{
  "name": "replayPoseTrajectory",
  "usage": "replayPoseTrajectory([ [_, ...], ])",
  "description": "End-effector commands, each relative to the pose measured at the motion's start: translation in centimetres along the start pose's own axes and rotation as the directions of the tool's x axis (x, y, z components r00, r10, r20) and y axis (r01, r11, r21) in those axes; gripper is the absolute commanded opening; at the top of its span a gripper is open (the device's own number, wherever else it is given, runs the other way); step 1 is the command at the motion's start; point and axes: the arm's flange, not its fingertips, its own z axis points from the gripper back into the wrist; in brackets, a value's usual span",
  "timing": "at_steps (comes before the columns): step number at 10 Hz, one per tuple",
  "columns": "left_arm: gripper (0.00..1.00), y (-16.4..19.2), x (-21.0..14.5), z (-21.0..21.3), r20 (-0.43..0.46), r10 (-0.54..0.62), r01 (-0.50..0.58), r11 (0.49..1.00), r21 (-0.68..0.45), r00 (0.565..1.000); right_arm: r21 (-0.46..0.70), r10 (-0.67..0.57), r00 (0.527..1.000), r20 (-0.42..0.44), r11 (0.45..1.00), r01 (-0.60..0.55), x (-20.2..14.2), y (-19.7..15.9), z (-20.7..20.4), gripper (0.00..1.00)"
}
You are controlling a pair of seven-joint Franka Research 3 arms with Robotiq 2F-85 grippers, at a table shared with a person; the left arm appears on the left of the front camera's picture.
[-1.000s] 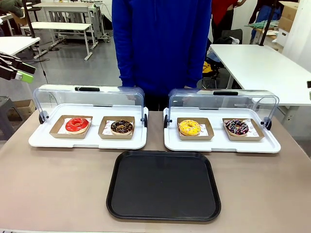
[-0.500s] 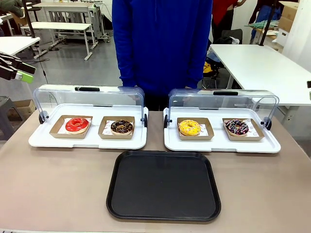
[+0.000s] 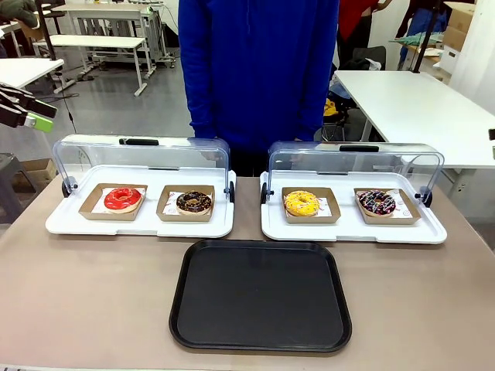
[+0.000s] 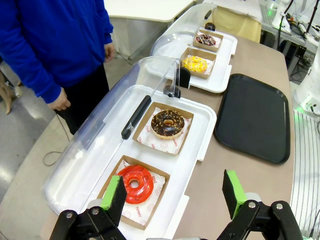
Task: Move the first donut from the left to the tray.
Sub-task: Pick up the Paper togo box containing the Donut indicated by the person and place it on the Handle tray.
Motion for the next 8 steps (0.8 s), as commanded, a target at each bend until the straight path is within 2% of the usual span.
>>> replayPoseTrajectory([
  [1,1.00,-0.01,0.13,-0.09,0.015,-0.005,0.005,1.000,-0.006,1.000,-0.002,0.027,0.999,0.027,1.000,-0.027,0.17,-0.31,-0.07,1.00],
  [8,1.00,-0.01,0.13,-0.09,0.015,-0.005,0.005,1.000,-0.006,1.000,-0.002,0.027,0.999,0.027,1.000,-0.027,0.17,-0.31,-0.07,1.00],
])
